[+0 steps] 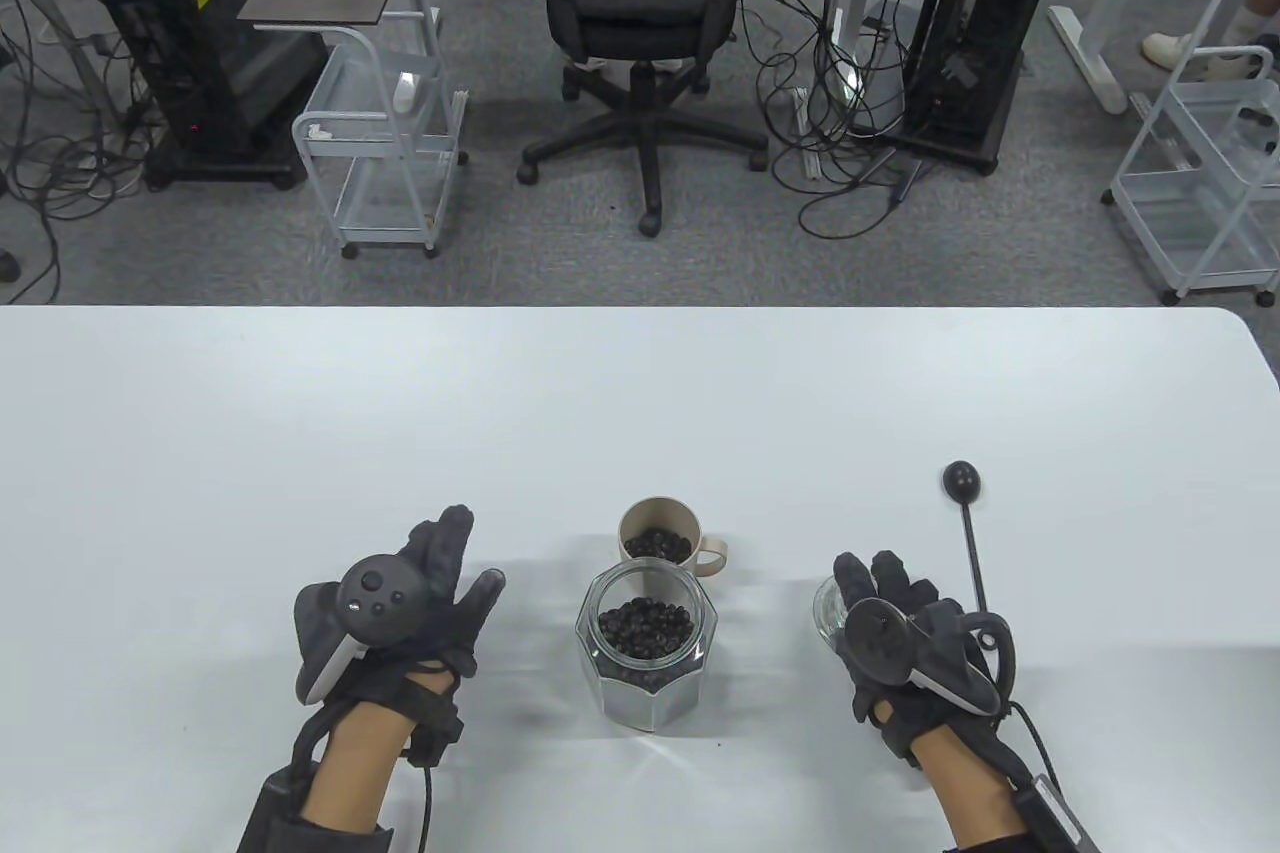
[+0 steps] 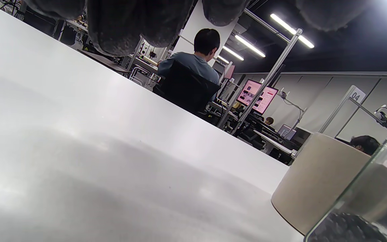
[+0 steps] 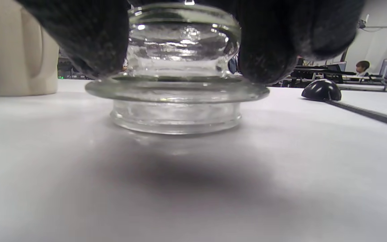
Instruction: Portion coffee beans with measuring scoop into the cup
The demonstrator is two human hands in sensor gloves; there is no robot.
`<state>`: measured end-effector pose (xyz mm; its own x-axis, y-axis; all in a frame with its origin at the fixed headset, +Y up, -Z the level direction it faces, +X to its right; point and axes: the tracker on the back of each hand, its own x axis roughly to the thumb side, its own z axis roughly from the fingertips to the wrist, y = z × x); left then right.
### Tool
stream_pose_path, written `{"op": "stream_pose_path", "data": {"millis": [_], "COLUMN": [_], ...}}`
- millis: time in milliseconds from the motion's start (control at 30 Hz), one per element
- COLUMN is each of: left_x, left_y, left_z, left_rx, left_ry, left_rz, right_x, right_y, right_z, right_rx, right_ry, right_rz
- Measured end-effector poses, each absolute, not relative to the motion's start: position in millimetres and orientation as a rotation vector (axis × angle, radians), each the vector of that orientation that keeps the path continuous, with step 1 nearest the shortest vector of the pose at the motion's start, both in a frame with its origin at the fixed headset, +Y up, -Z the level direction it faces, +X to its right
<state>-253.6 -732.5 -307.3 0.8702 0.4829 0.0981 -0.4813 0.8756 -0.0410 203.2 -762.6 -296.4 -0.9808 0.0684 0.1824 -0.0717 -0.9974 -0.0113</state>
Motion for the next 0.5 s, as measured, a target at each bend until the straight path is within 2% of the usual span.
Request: {"op": "stream_pose_path", "data": {"millis": [500], "left_x": [-253], "left_y": [-733], "left_z": [-307], "left_rx": [-0.025], "left_ry": [-0.1], "left_rz": [0.5], "right_x": [219], "right_y": [-755], "right_z": [-302], "right_rx": [0.168], "right_ry": [-0.144], "right_rz": [2.7]}}
